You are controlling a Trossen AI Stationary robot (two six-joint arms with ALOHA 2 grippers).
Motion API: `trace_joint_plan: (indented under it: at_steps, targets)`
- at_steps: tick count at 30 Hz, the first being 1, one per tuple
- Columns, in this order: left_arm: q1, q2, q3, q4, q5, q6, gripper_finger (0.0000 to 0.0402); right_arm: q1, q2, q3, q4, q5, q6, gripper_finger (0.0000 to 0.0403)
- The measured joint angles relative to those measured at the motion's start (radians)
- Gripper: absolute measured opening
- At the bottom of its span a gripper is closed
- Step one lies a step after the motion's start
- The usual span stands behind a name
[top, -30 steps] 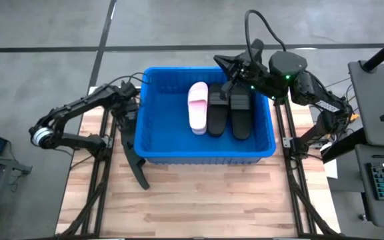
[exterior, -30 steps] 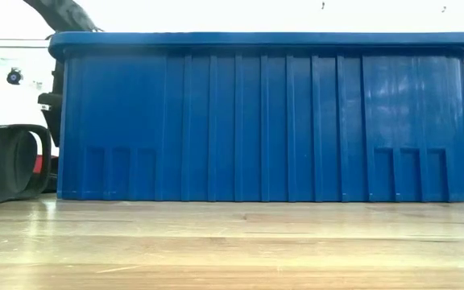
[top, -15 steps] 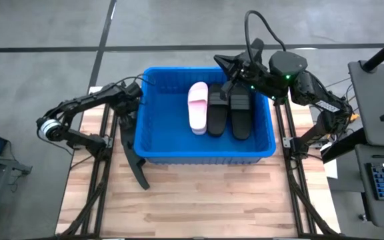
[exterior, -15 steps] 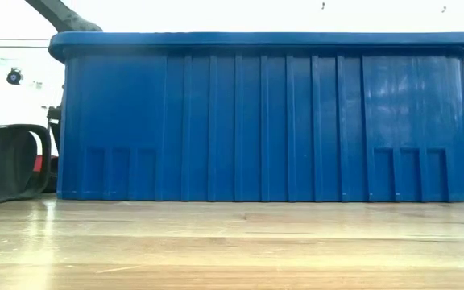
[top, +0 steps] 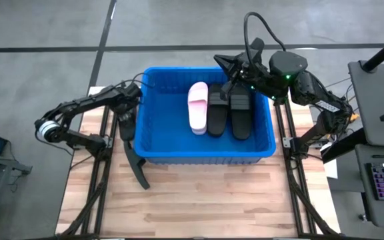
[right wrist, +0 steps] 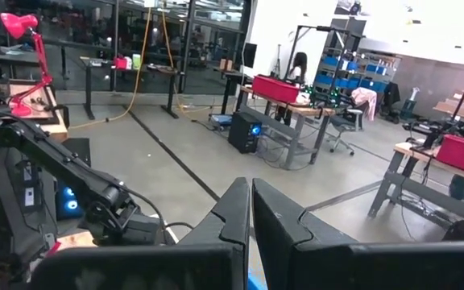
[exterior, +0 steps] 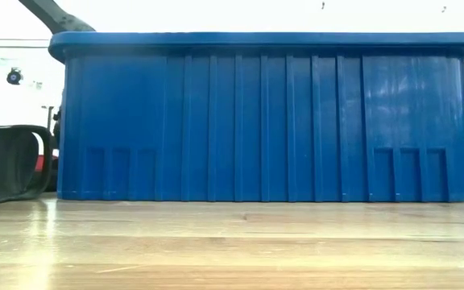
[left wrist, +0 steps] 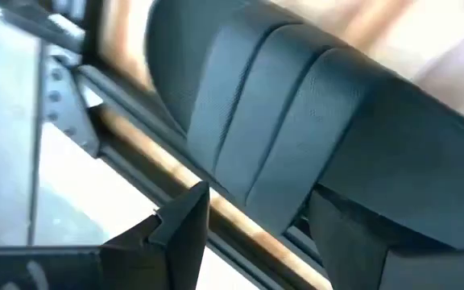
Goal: Pick and place slides into bin
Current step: Put the black slide into the blue bin
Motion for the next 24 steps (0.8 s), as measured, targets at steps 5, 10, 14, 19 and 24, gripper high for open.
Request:
trace_joint_plan:
  at_steps: [5,10,14,19,24]
  targets:
    - [0.002,0.001,-0.026,0.059,-0.021,-0.002,0.0189,0.0,0.0,0.0,0.005,0.0,-0.004,0.0009]
    - [0.003,0.004,-0.027,0.121,-0.003,-0.003,0.0189,0.0,0.0,0.0,0.021,0.0,-0.018,0.0009]
    - [0.002,0.004,-0.034,0.163,-0.027,0.002,0.0189,0.0,0.0,0.0,0.02,0.0,-0.025,0.0009]
    - [0.002,0.004,-0.09,0.247,-0.074,-0.006,0.0189,0.0,0.0,0.0,0.021,0.0,-0.027,0.0009]
    - [0.005,0.002,-0.143,0.254,-0.133,-0.007,0.0189,0.0,0.0,0.0,0.021,0.0,-0.03,0.0009]
